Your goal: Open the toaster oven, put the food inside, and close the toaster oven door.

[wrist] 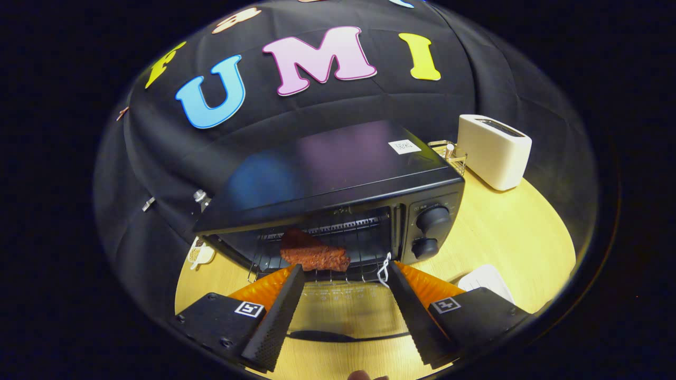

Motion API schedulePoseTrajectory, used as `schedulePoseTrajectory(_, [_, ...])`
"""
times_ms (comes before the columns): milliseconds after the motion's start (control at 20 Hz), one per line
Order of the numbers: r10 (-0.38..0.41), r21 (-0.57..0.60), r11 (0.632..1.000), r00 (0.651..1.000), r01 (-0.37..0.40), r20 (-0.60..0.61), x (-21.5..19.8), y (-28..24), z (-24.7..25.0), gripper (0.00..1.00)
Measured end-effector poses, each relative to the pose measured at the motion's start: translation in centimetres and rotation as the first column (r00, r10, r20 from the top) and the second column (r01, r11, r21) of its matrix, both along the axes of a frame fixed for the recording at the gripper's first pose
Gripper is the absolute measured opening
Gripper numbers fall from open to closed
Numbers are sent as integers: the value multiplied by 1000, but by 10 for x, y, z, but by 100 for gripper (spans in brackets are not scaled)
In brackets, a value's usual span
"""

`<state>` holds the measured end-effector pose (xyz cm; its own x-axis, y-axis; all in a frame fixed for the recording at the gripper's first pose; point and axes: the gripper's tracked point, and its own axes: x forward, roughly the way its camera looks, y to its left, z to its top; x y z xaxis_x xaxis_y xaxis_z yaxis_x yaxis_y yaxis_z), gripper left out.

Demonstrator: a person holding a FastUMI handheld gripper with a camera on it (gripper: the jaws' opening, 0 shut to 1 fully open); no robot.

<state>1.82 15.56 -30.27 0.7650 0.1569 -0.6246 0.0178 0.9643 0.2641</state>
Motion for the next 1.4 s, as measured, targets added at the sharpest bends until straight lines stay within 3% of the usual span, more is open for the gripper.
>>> schedulePoseTrajectory(250, [89,-63,994,995,-91,-43,-66,23,-2,98])
schedulePoseTrajectory(550, [111,-81,988,969,-131,-219,-121,42,-65,99])
schedulePoseTrajectory(1000, [48,-139,985,932,-104,-360,-120,56,-123,99])
schedulePoseTrajectory(1200, [-15,-155,987,917,-51,-399,-110,59,-139,99])
schedulePoseTrajectory(1400, [-14,-203,977,928,-67,-373,-101,54,-137,98])
